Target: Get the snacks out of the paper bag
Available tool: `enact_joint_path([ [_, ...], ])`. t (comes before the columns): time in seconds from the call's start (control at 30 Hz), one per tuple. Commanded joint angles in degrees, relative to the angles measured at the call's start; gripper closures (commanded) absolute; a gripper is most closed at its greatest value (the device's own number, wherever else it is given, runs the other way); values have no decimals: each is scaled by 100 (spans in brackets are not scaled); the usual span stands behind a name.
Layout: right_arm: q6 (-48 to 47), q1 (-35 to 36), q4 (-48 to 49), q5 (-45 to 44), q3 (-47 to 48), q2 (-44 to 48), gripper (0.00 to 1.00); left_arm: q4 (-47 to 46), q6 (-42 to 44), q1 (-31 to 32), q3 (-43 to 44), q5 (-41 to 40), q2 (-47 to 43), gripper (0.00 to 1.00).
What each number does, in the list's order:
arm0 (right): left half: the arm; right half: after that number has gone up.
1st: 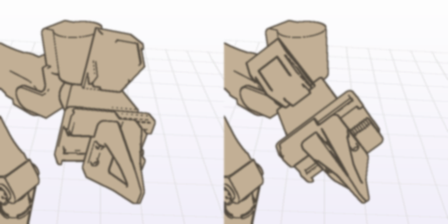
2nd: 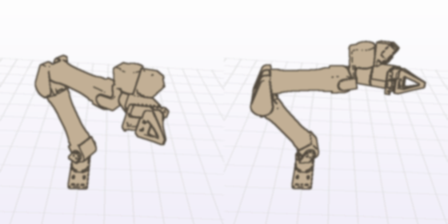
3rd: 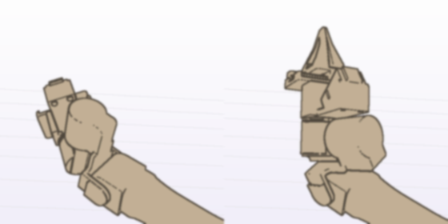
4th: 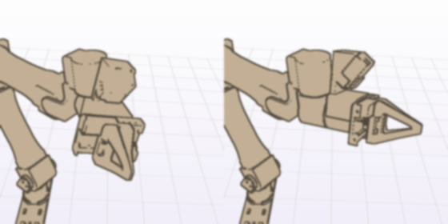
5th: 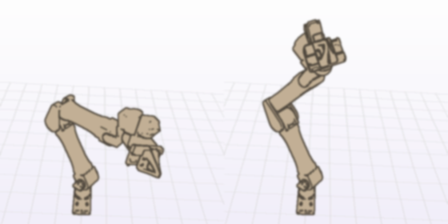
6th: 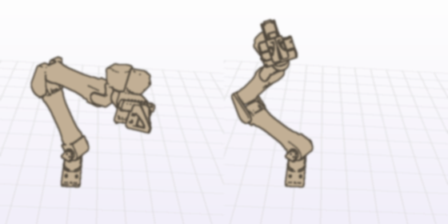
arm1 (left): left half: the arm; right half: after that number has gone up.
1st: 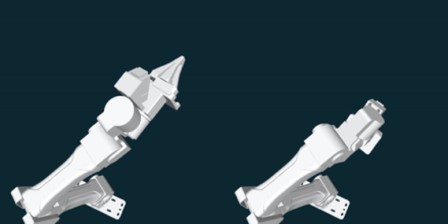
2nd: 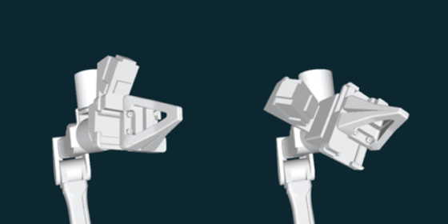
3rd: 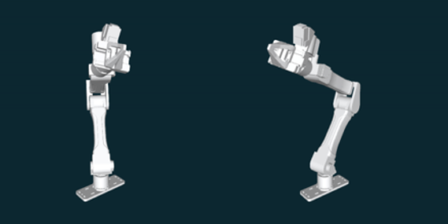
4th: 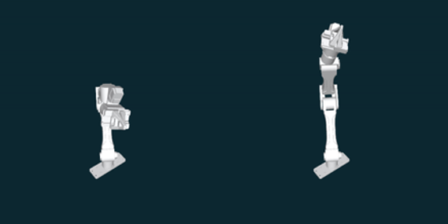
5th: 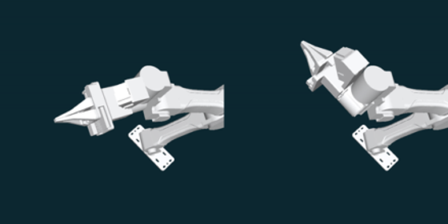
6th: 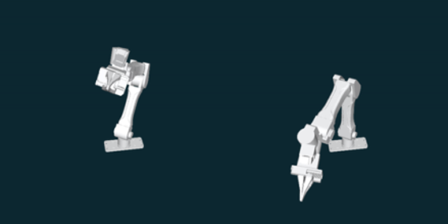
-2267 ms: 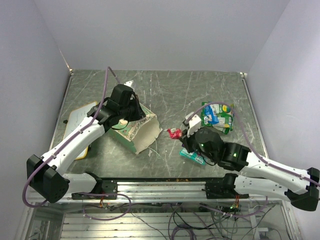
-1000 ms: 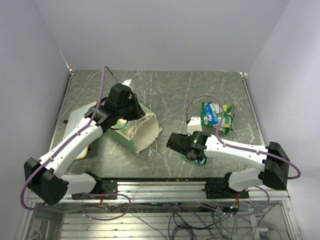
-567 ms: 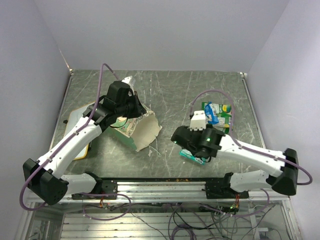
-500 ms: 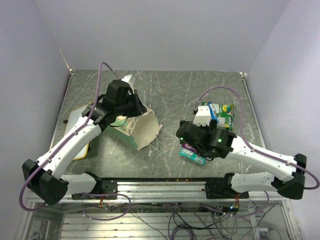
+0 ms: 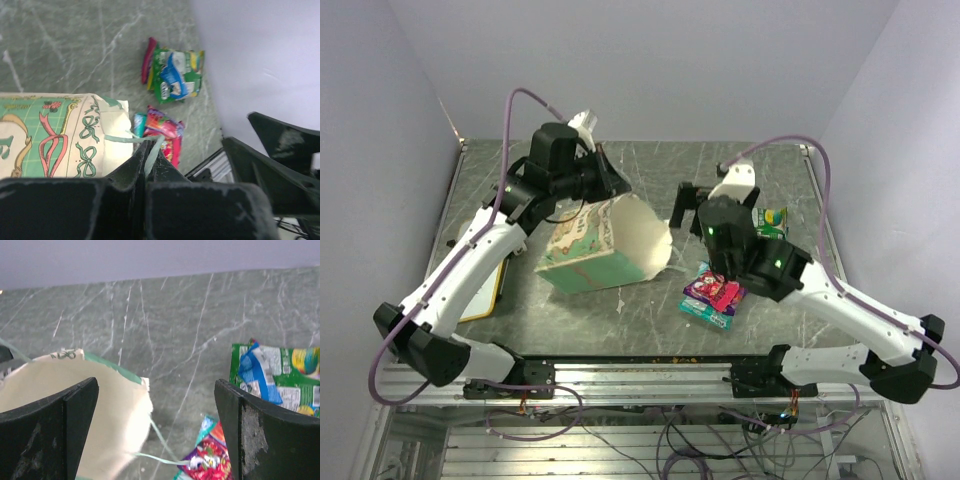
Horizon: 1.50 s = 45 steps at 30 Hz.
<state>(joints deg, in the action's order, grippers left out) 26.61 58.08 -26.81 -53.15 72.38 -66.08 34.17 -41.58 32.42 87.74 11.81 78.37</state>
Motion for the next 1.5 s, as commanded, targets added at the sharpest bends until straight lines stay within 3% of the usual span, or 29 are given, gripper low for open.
enact_joint_path([
  [0.0, -847, -349, 642, 275, 578, -310, 0, -165, -211, -94, 1033, 415, 414, 93],
  [0.13, -903, -385, 840, 365, 766, -241, 0, -59, -201, -220, 1110, 136, 435, 93],
  [0.43, -524, -394, 227, 243, 975, -57, 0, -233, -313, -495, -1517, 71, -878, 93],
  [0.67, -539, -402, 56, 242, 1089, -154, 0, 54, -149, -544, -1944, -167, -1293, 89],
  [0.87, -662, -399, 94, 305, 1154, -269, 0, 91, -28, -544, -1570, -77, -1079, 72],
  [1.0, -637, -411, 72, 310, 1145, -313, 0, 207, 55, -545, -1386, -95, -1070, 40],
  [1.1, -480, -407, -41, 309, 1209, -377, 0, 552, 153, -551, -1207, -234, -1088, 1],
  [1.3, -441, -414, -450, 339, 1586, -691, 0, 1333, 359, -577, -941, -788, -1332, 0],
  [1.47, -659, -407, -696, 270, 1948, -726, 0, 2031, 582, -614, 104, -1552, -1283, 1],
])
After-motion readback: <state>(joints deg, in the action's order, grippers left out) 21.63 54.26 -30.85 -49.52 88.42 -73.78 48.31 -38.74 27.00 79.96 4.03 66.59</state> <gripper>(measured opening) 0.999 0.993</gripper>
